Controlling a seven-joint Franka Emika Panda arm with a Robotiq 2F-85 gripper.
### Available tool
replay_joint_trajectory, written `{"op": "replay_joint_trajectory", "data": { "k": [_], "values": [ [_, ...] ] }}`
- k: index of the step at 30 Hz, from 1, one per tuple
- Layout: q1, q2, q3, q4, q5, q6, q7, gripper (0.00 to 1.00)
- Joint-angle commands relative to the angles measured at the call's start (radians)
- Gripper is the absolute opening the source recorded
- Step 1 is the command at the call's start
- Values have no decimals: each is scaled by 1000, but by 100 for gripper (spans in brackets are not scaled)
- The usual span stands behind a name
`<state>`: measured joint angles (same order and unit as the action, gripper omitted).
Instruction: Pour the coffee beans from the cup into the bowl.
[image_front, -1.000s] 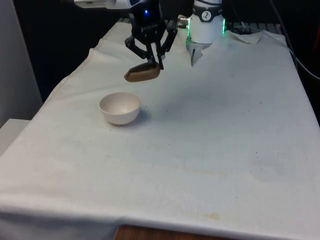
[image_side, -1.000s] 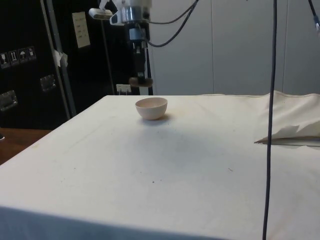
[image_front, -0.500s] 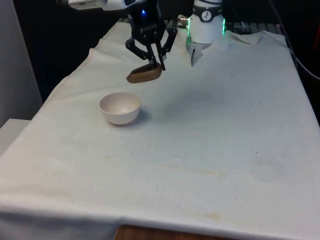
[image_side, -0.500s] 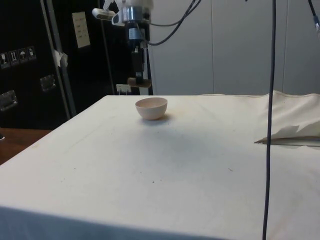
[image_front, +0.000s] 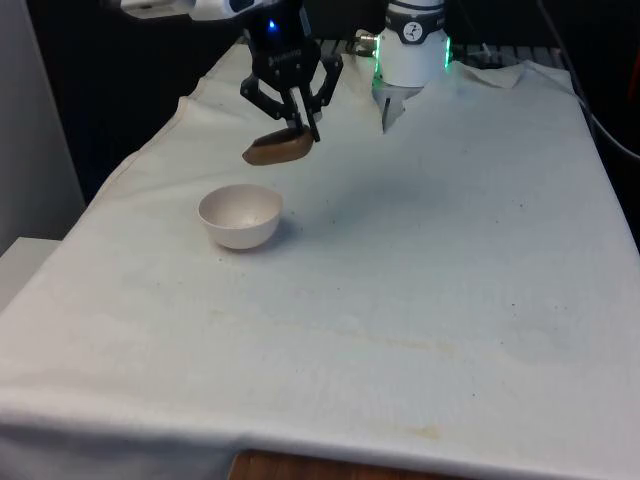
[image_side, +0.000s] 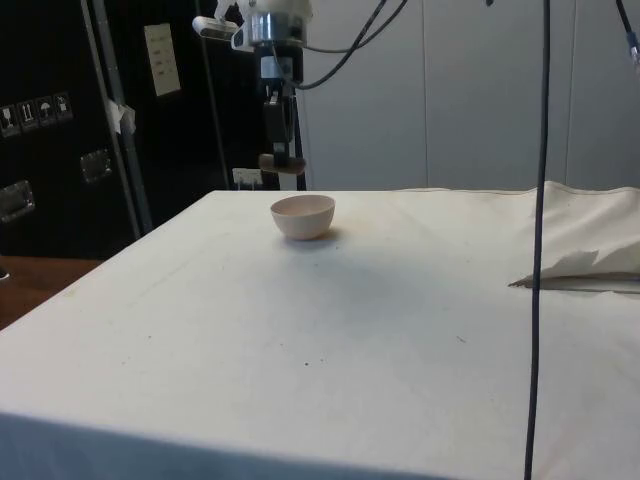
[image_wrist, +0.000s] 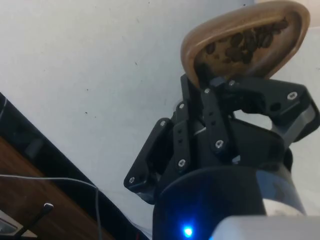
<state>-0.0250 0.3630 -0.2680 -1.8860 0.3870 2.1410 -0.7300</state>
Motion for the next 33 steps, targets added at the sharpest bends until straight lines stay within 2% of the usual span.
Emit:
{"op": "replay_joint_trajectory", "data": {
  "k": [1, 12, 16, 20, 25, 28, 33],
  "values": [
    [-1, 4, -2, 4, 5, 3, 10, 0],
    [0, 9, -6, 1, 3, 12, 28, 0],
    [-3, 26, -8, 11, 13, 35, 44, 0],
    [0, 30, -12, 11, 20, 43, 42, 0],
    [-3, 48, -16, 17, 46, 74, 44, 0],
    [0, 47, -18, 12, 46, 78, 42, 0],
    [-5, 71, -21, 26, 82, 103, 43, 0]
  ]
}}
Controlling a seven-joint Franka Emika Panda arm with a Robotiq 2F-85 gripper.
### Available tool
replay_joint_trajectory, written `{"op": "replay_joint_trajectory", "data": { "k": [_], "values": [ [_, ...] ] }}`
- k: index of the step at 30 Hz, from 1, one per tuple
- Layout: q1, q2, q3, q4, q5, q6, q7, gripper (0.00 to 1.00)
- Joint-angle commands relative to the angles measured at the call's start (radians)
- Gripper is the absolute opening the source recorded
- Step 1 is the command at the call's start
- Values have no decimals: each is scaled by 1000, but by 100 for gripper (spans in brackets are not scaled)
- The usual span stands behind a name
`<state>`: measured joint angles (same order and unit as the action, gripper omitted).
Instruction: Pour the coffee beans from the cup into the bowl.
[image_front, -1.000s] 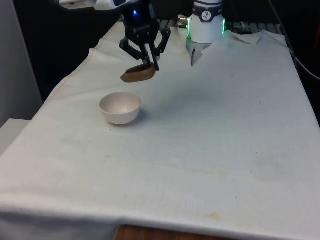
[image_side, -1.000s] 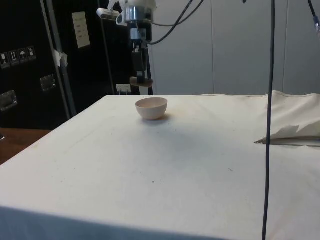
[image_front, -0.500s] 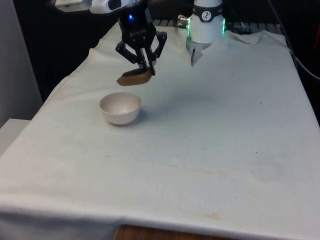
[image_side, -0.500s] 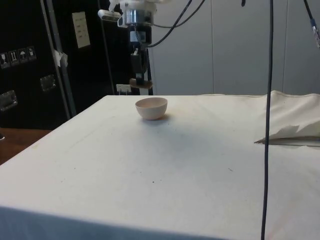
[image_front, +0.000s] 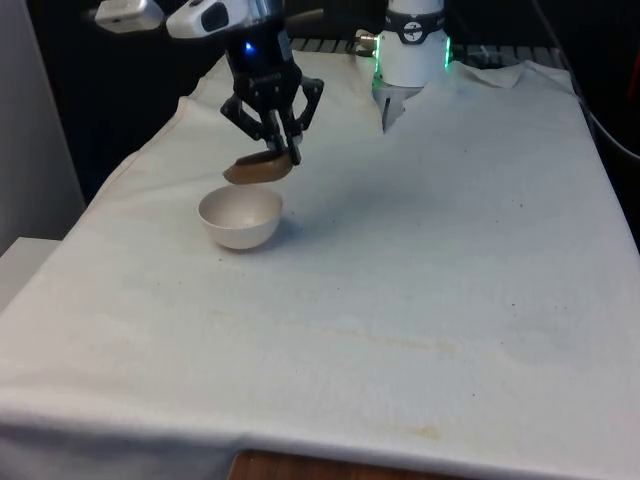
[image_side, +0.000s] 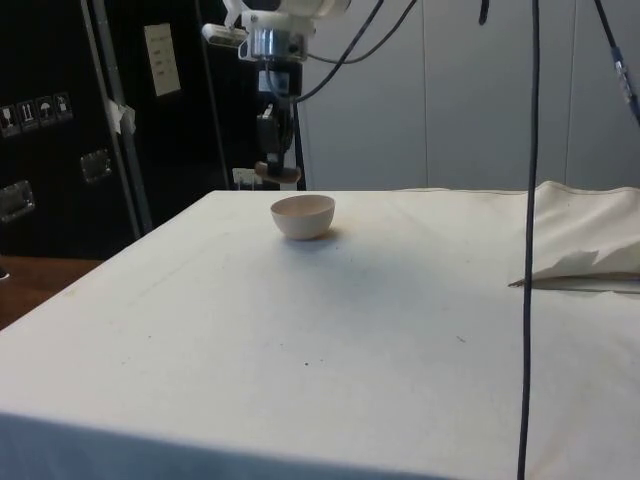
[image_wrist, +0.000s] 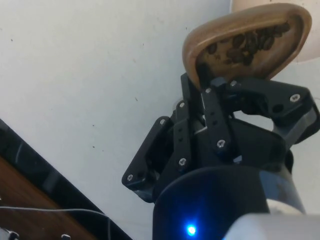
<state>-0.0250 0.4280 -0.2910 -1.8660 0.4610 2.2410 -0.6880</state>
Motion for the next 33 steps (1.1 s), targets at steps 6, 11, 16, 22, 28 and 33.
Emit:
{"op": "replay_joint_trajectory", "data": {
  "k": [6, 11, 16, 22, 28, 33],
  "values": [
    [-4, 25, -5, 24, 43, 3, -1, 0],
    [-3, 35, -12, 36, 68, 1, 4, 0],
    [-2, 39, -18, 40, 82, 1, 15, 0],
    [-2, 44, -26, 42, 88, 5, 37, 0],
    [-1, 49, -31, 43, 97, 10, 64, 0],
    [-1, 56, -31, 42, 115, 12, 81, 0]
  ]
}}
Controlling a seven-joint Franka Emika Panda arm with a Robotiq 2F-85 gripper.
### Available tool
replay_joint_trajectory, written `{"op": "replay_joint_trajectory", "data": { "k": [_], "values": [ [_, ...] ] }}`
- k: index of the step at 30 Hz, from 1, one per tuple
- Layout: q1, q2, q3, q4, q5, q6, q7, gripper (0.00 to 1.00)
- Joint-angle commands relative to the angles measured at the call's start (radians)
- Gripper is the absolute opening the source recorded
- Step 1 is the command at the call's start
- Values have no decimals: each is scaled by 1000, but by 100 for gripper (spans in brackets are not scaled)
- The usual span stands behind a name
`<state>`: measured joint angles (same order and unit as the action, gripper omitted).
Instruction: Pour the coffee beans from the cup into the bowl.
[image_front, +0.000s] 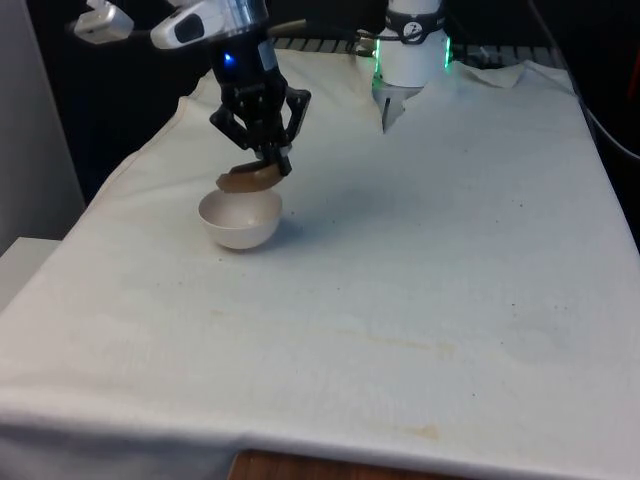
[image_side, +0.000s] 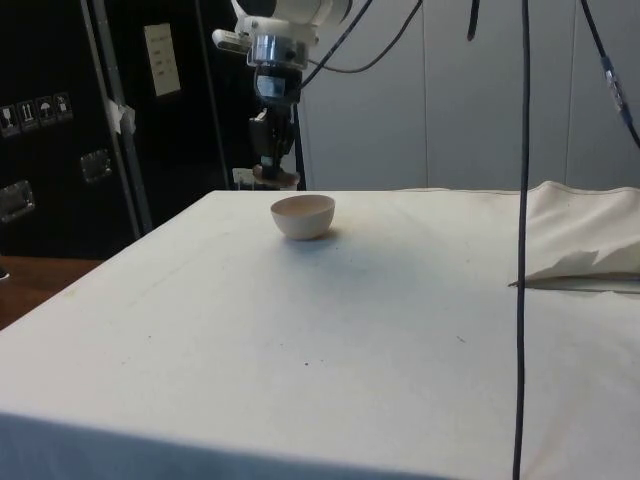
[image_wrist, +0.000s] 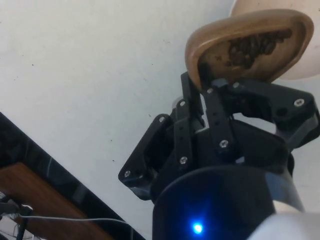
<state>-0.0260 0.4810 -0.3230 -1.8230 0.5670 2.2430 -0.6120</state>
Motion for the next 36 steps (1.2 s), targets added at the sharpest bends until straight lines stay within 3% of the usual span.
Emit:
{"op": "replay_joint_trajectory", "data": {
  "k": [1, 15, 36],
  "values": [
    [0, 5, 1, -1, 12, 10, 8, 0],
    [-1, 13, -3, -2, 87, 1, 37, 0],
    [1, 15, -14, -21, 104, 21, 115, 0]
  ]
}}
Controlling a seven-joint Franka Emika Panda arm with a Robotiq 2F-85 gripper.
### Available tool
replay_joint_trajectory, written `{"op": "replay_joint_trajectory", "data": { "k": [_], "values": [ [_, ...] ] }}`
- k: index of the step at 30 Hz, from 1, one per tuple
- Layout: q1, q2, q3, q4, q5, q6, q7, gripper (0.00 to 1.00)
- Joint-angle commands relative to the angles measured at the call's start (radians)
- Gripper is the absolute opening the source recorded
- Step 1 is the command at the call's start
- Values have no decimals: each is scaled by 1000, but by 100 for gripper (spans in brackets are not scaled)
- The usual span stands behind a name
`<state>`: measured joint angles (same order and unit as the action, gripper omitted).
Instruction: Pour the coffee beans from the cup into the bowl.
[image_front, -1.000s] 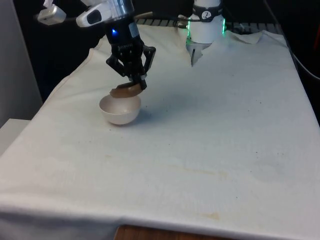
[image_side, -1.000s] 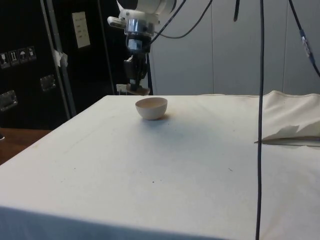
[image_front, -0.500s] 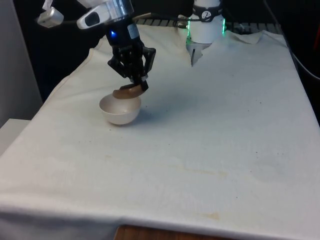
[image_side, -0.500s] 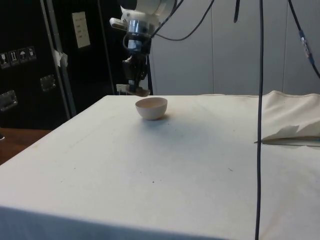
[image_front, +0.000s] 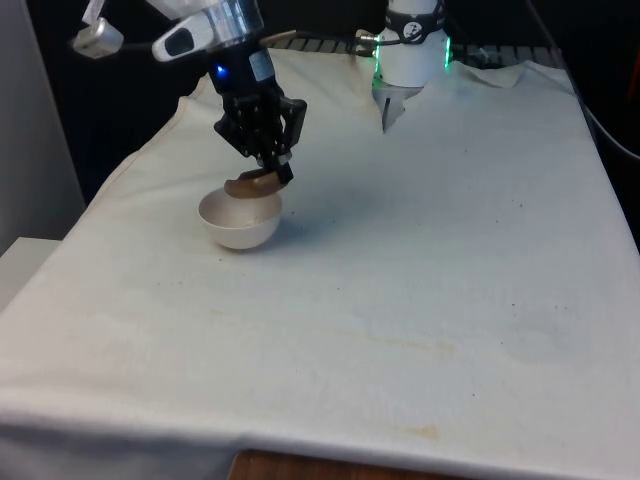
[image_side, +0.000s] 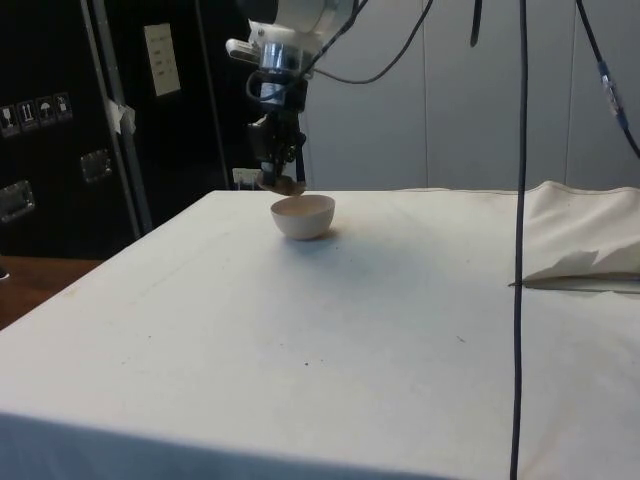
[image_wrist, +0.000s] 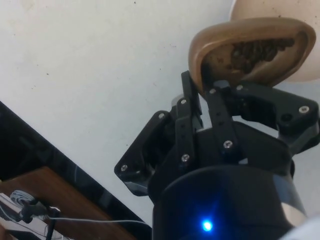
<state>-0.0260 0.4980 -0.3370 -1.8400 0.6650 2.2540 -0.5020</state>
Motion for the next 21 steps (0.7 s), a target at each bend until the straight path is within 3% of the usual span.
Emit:
{"op": "replay_joint_trajectory", "data": {
  "k": [1, 21],
  "values": [
    [2, -2, 0, -3, 8, 10, 9, 0],
    [0, -10, -7, 2, 46, 5, 63, 0]
  ]
}}
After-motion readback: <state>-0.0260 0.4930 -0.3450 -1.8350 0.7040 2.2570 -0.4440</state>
